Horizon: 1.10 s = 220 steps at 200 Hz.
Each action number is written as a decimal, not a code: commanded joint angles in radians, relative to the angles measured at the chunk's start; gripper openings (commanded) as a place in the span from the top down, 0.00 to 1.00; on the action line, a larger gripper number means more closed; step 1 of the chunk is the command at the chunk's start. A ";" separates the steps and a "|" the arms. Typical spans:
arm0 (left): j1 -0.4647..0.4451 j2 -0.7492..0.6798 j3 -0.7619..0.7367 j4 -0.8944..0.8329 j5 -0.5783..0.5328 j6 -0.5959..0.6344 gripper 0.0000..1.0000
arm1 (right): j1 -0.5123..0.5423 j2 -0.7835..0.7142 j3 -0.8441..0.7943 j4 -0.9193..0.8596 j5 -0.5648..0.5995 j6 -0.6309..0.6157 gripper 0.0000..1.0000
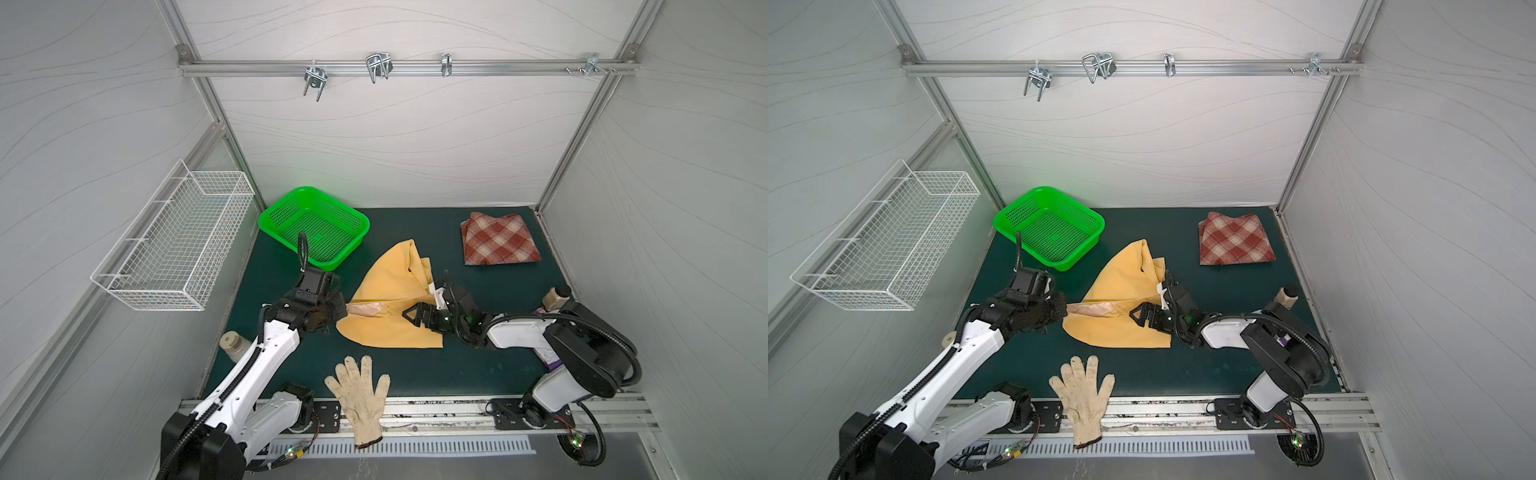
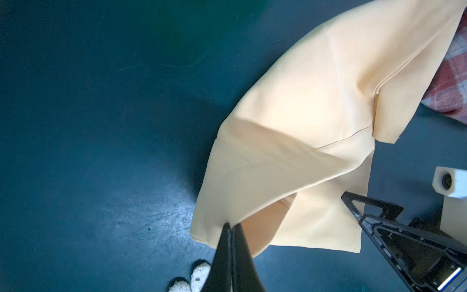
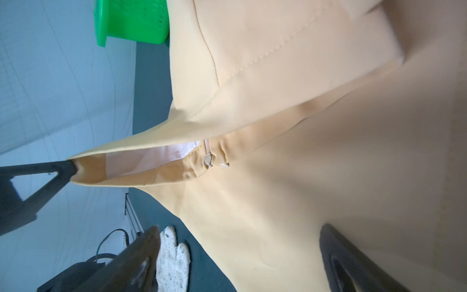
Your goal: Fold and stack the skirts
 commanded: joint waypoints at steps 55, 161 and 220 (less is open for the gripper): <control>0.063 0.029 -0.023 0.139 0.000 -0.056 0.99 | -0.073 -0.048 -0.071 -0.364 0.104 -0.033 0.01; 0.127 0.064 -0.005 0.155 -0.023 -0.025 0.63 | -0.208 -0.335 -0.060 -0.649 0.162 -0.132 0.01; -0.235 0.212 0.185 0.144 -0.121 0.034 0.23 | -0.229 -0.610 0.062 -0.732 0.148 -0.205 0.01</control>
